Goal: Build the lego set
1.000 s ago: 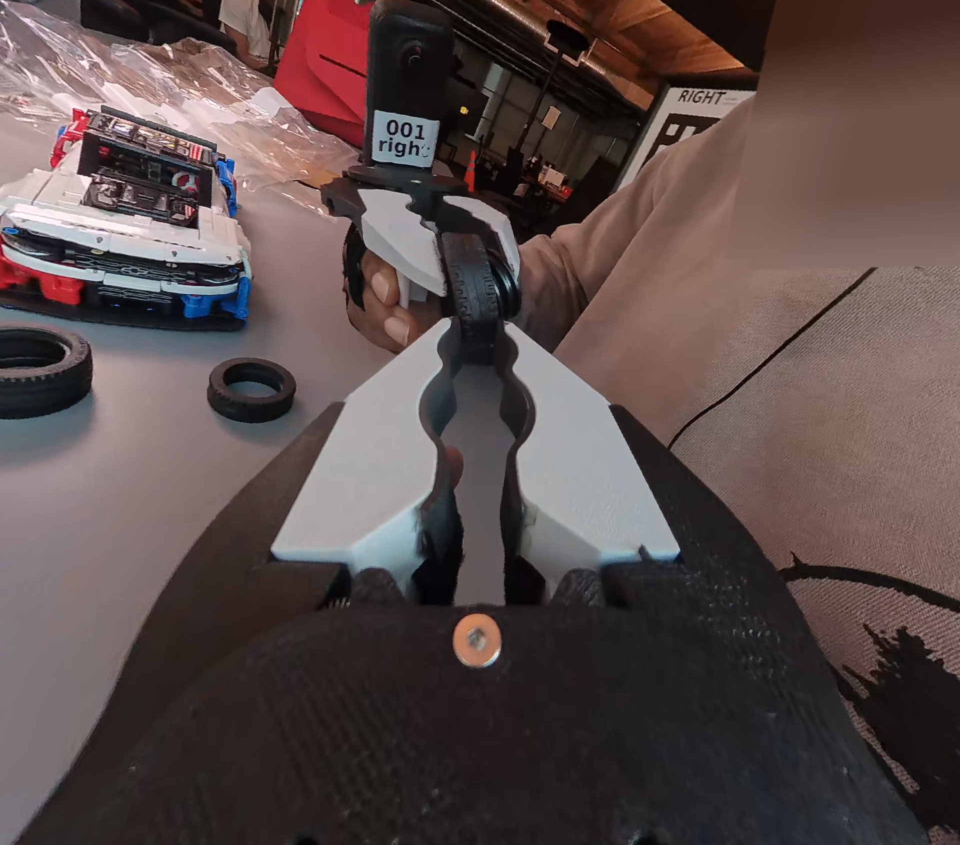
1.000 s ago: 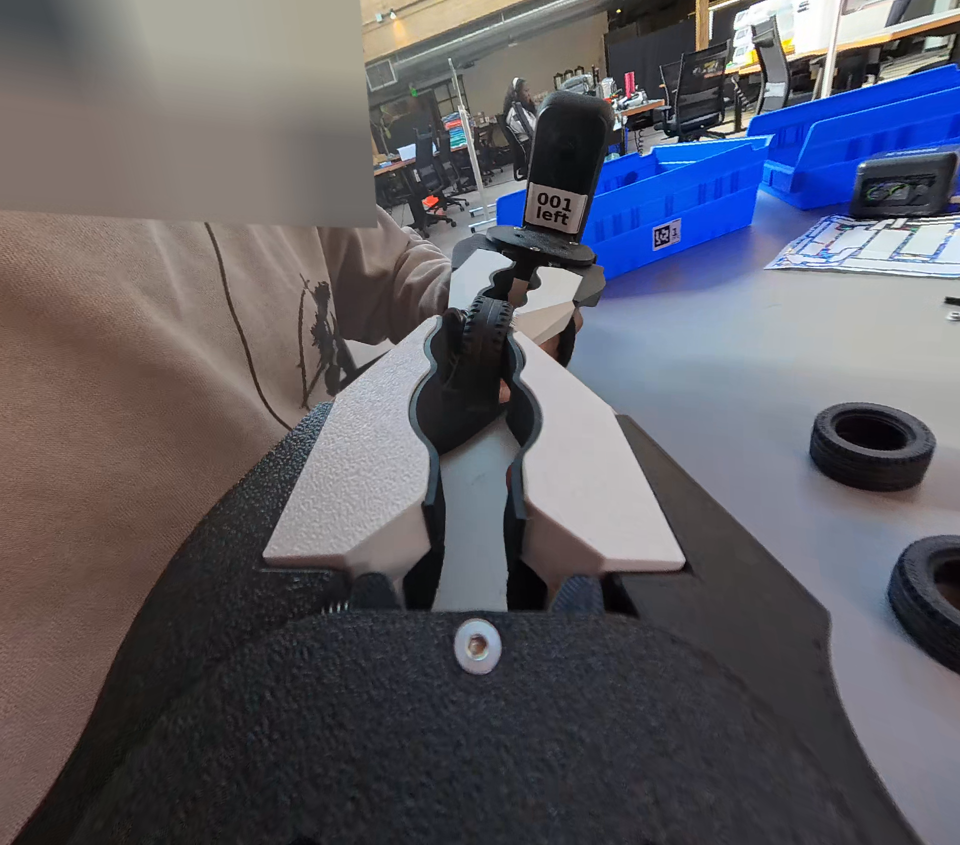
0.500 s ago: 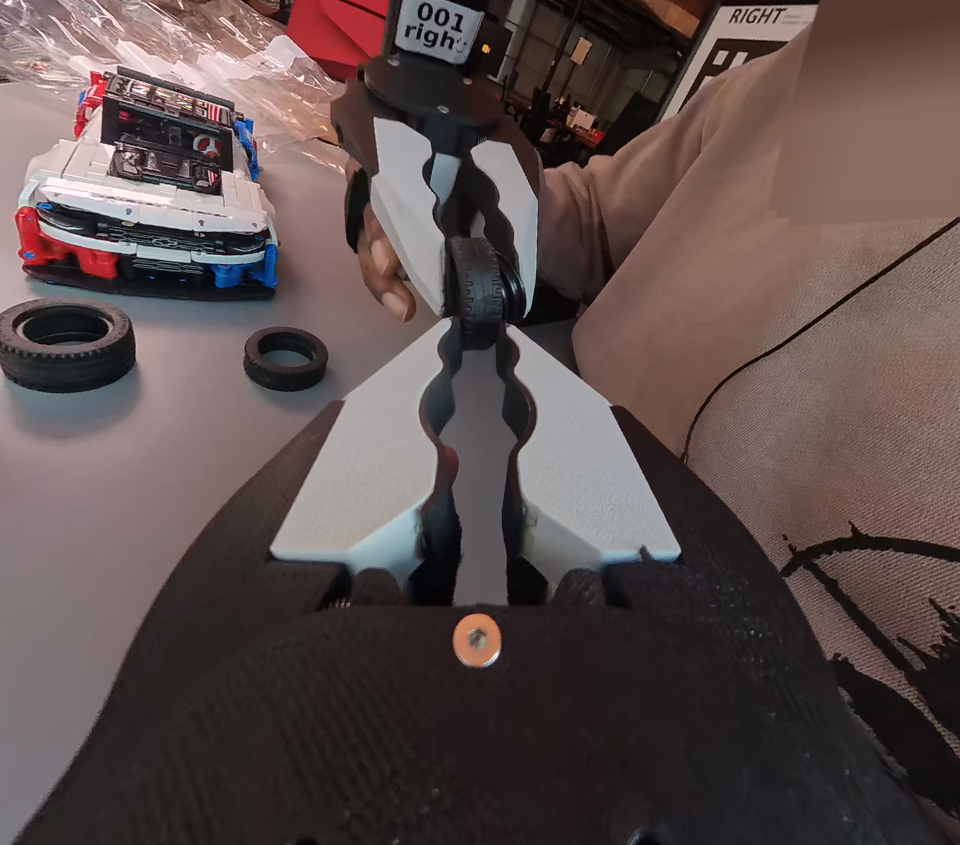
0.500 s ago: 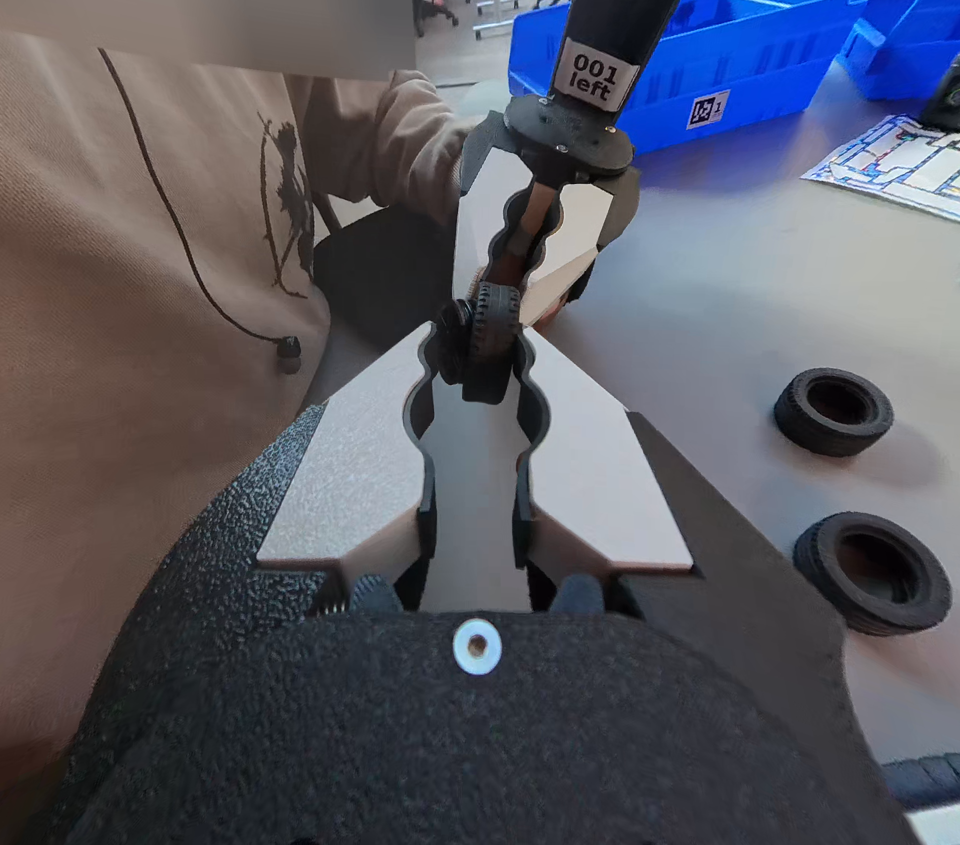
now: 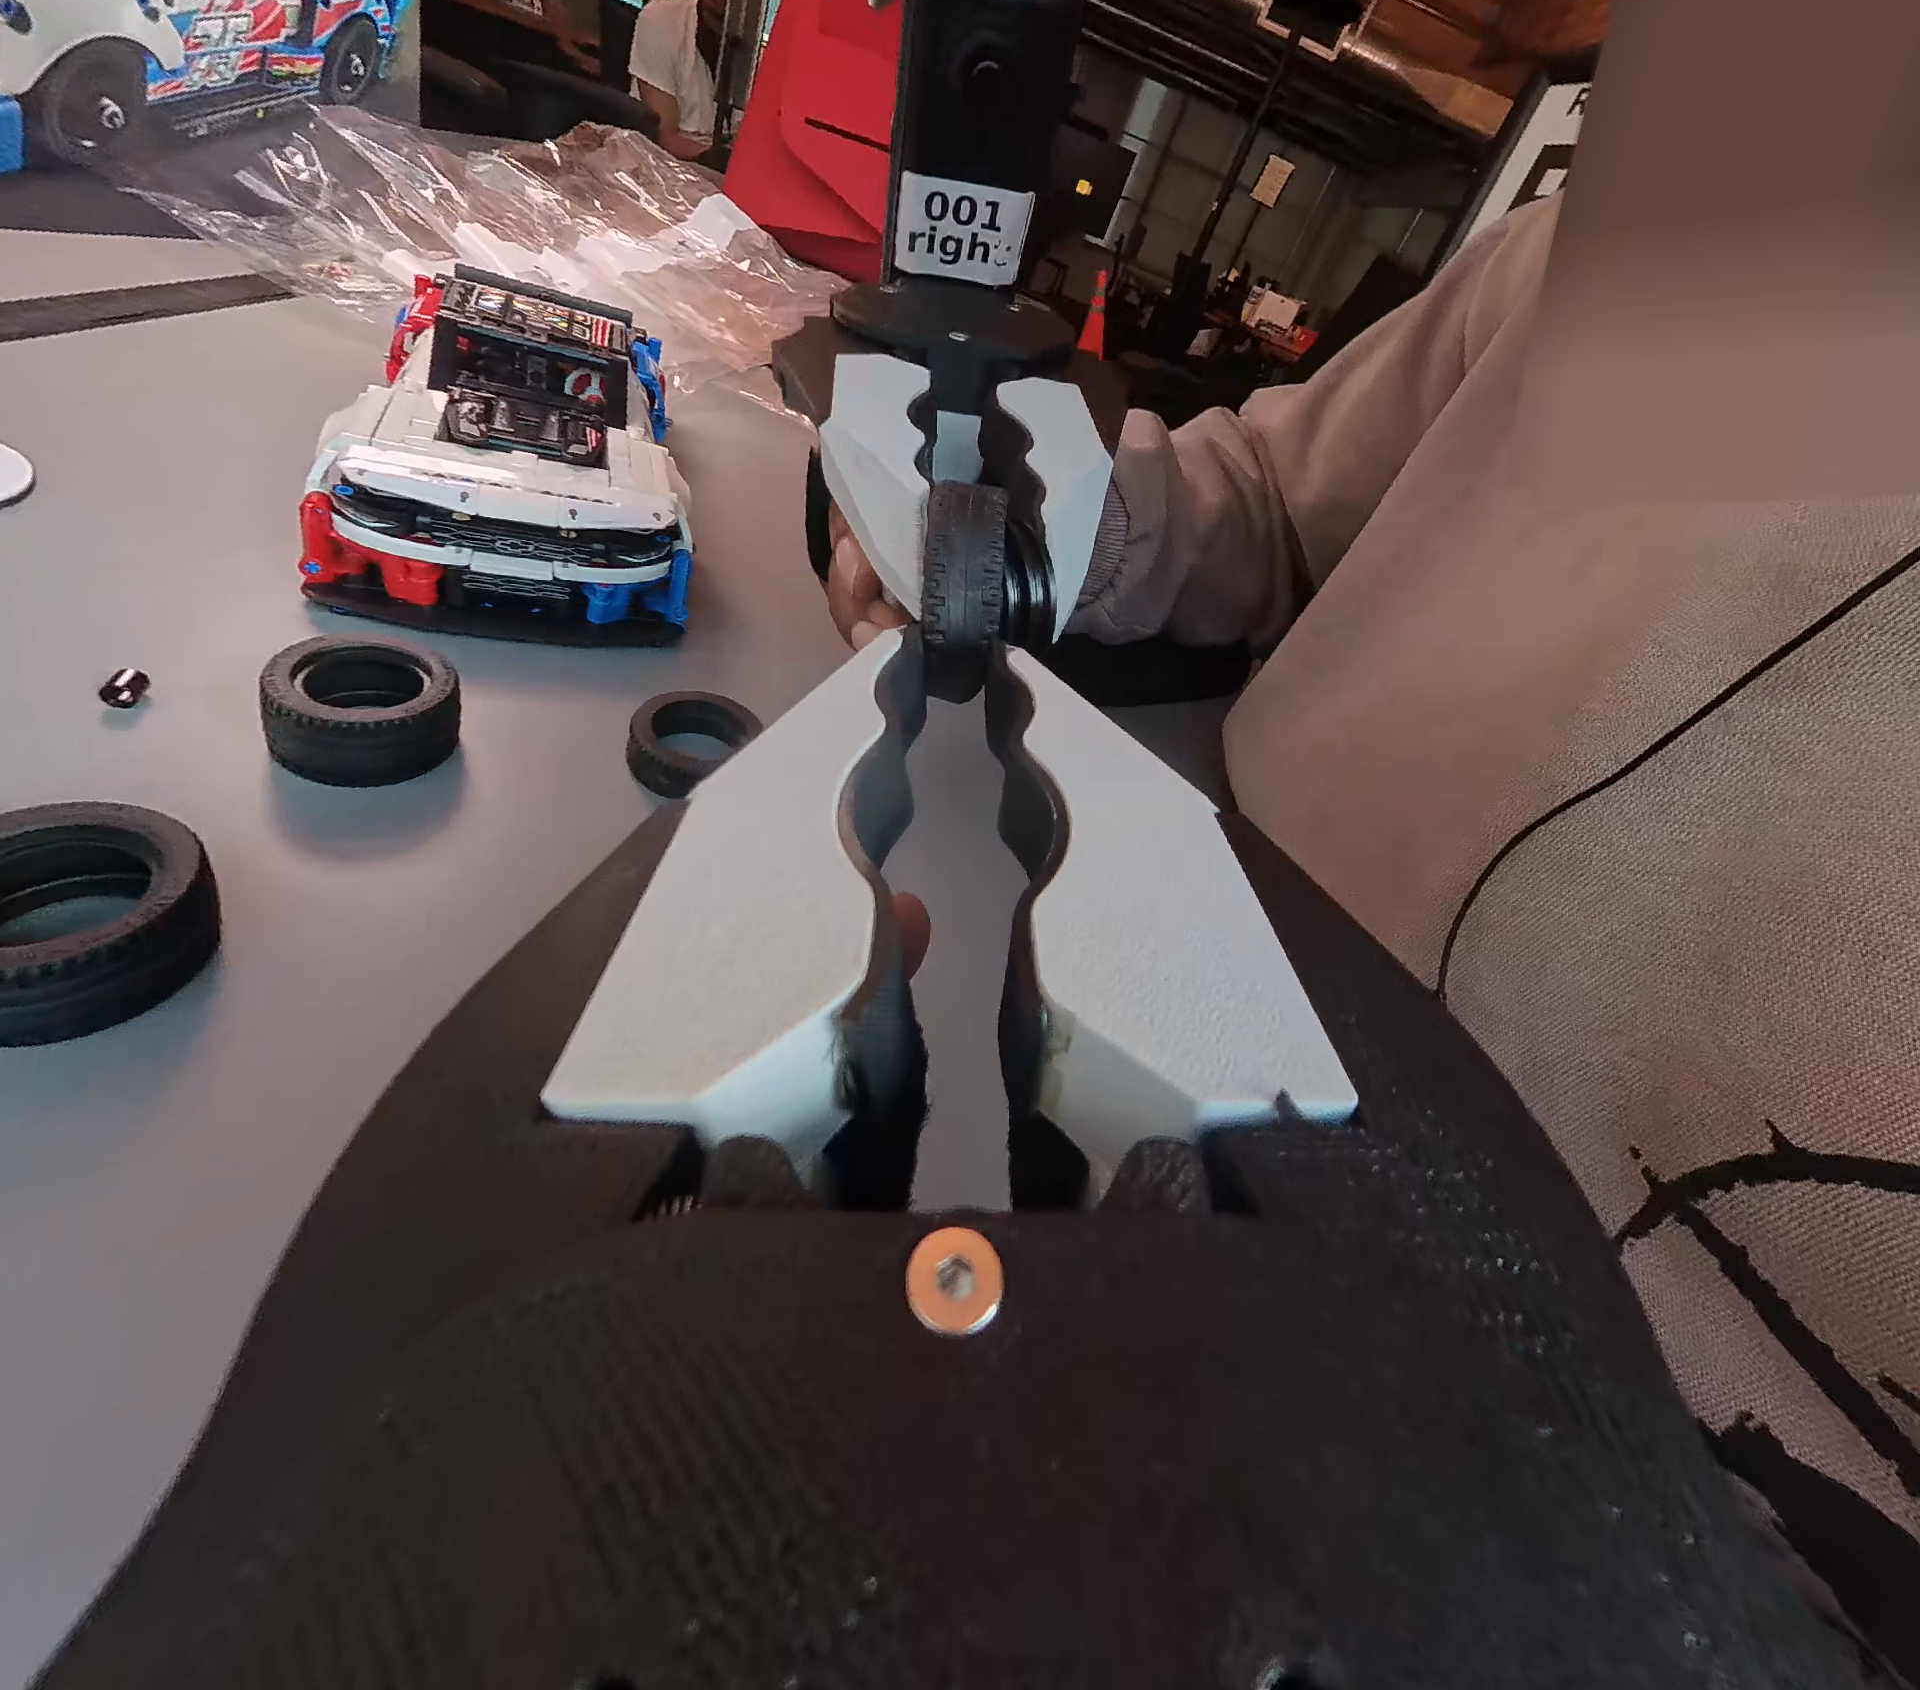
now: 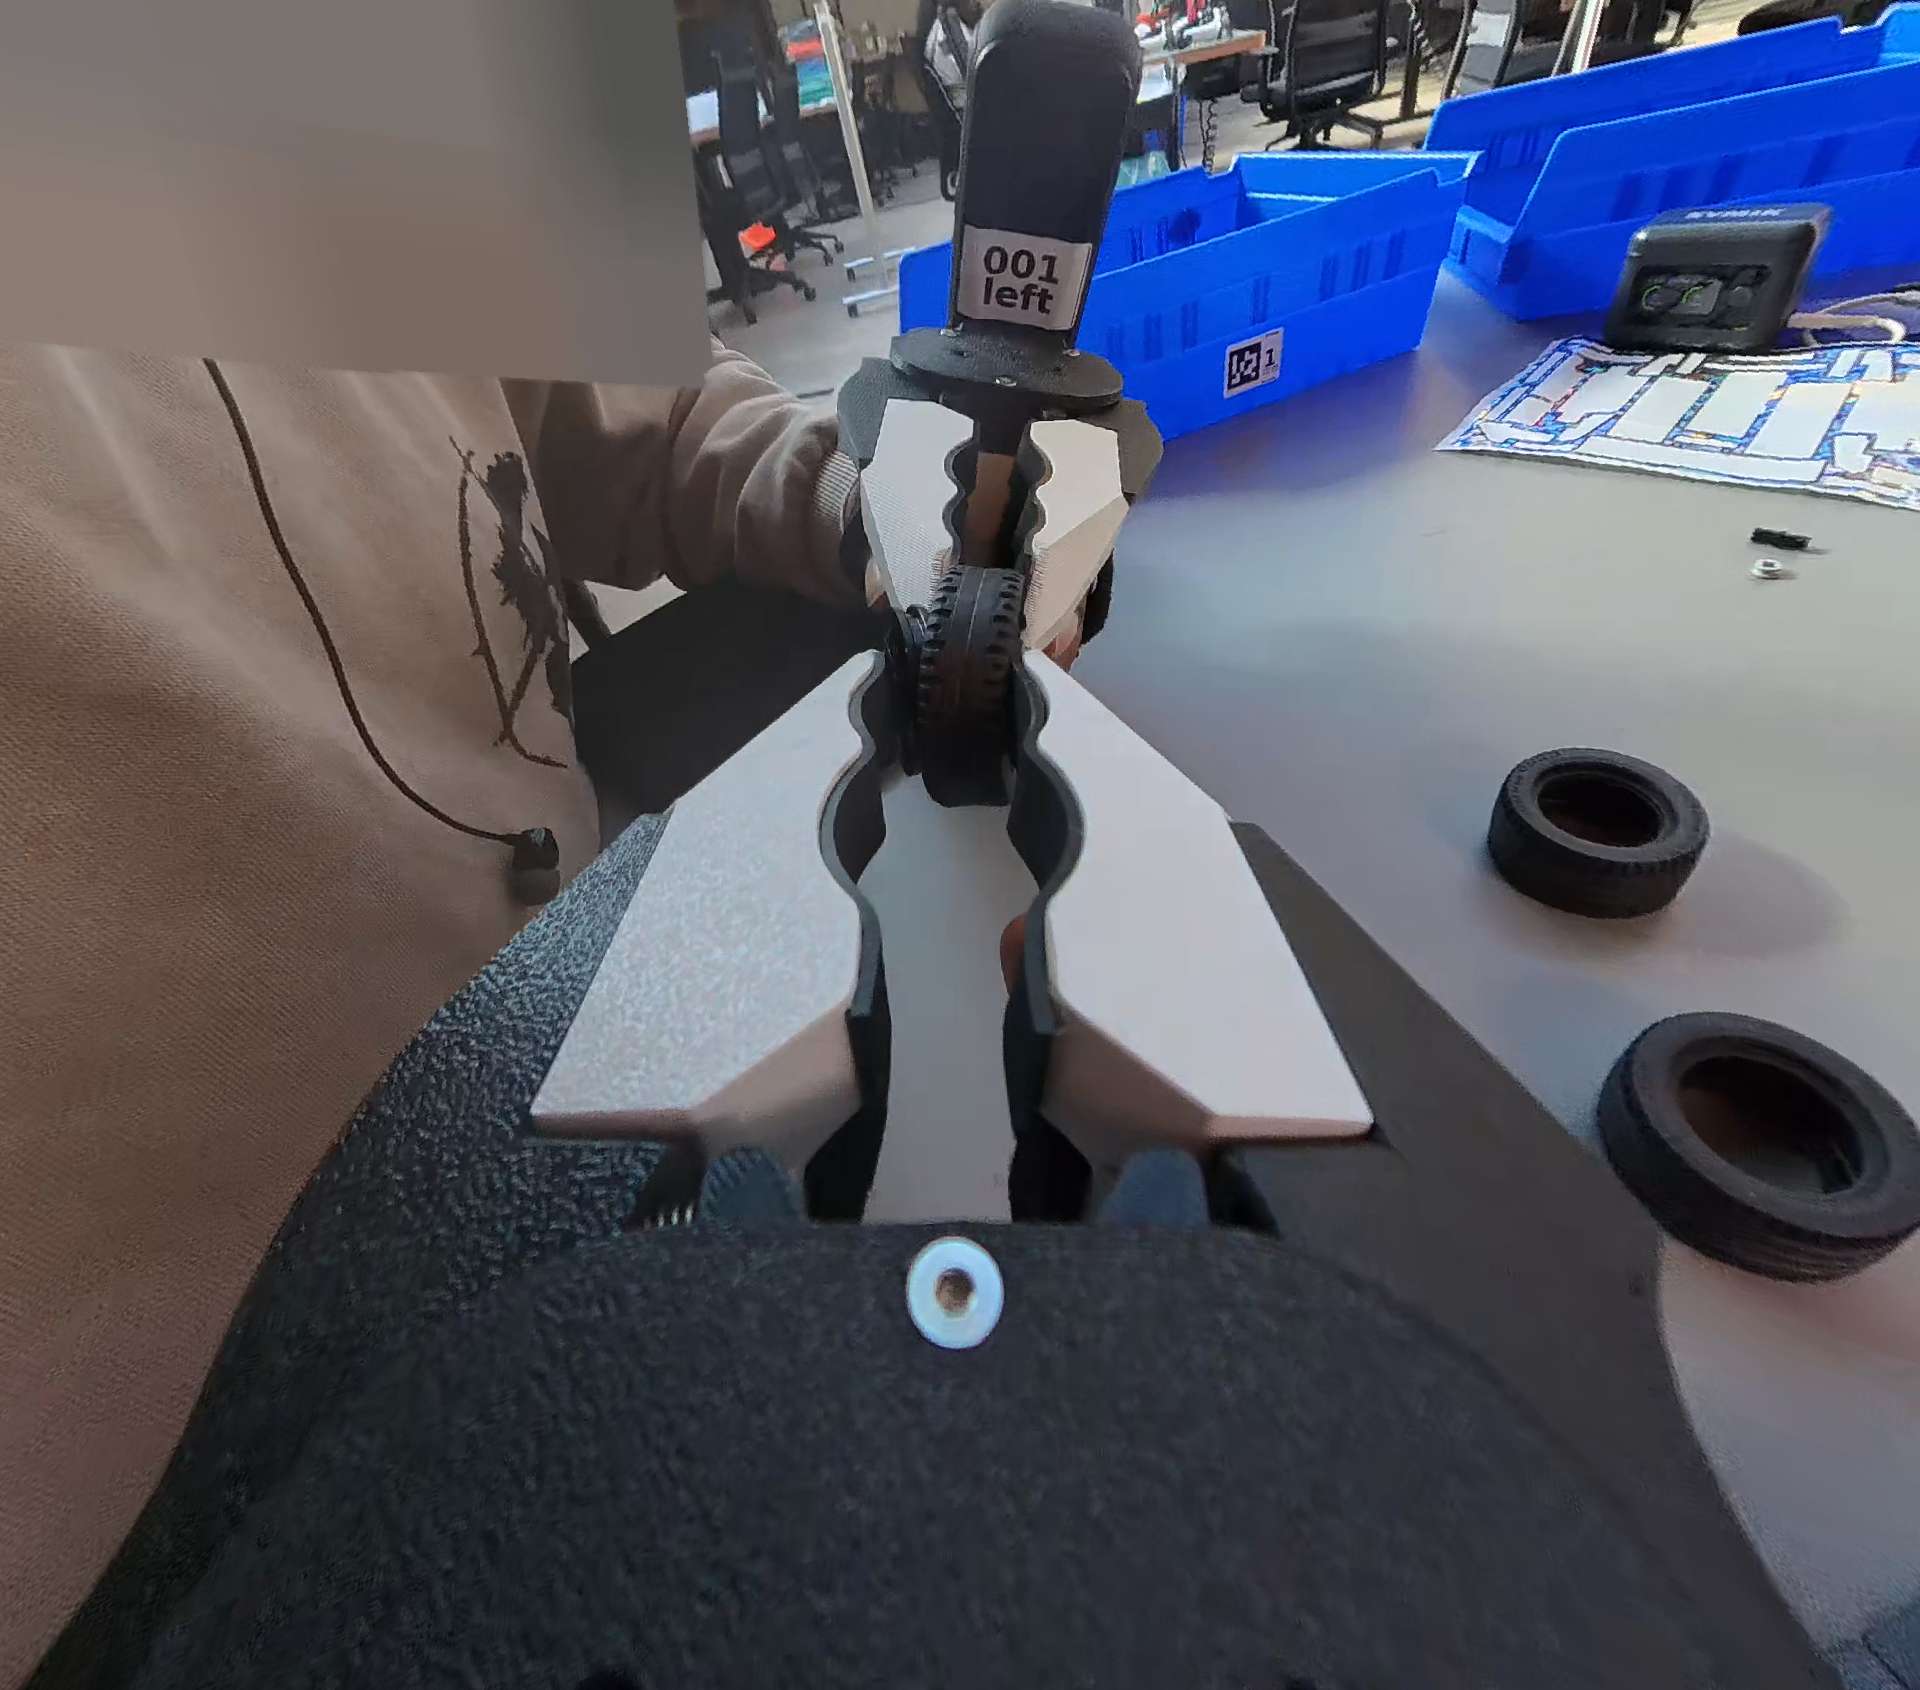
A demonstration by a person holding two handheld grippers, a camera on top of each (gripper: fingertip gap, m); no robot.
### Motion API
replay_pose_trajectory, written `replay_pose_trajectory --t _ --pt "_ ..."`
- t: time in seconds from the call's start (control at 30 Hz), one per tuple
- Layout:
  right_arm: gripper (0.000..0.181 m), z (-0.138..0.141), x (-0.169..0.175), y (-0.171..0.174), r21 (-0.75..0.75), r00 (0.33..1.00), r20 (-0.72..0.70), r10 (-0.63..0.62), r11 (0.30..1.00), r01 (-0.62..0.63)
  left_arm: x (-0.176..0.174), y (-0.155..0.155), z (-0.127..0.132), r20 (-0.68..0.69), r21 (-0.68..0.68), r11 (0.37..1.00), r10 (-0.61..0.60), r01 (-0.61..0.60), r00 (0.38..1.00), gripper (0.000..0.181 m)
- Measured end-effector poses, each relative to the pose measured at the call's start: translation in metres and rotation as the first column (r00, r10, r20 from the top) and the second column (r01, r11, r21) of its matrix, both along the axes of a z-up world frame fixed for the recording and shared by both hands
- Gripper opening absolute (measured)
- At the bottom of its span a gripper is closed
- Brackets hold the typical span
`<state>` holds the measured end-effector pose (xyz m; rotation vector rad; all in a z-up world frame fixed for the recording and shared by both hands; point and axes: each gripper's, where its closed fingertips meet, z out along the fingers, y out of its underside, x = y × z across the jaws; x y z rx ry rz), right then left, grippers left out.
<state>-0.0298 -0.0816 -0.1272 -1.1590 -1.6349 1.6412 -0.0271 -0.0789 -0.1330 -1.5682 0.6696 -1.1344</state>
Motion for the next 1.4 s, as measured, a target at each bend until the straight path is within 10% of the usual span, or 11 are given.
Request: replay_pose_trajectory --t 0.87,1.27,1.4 --pt "0.019 0.003 0.005 0.001 -0.086 0.997 -0.055 0.054 0.995 -0.058 0.004 -0.007 0.008 -0.012 -0.005 0.999 -0.048 0.048 0.999 0.006" --pt "0.018 0.038 0.015 -0.039 0.273 0.987 -0.150 0.054 0.962 -0.011 0.012 -0.040 0.041 -0.153 0.266 0.954 -0.102 0.140 0.983 0.009" --pt "0.015 0.063 0.023 -0.042 0.171 0.976 -0.204 0.081 0.984 -0.046 0.018 -0.038 0.052 -0.193 0.328 0.936 -0.062 0.124 0.979 0.021"
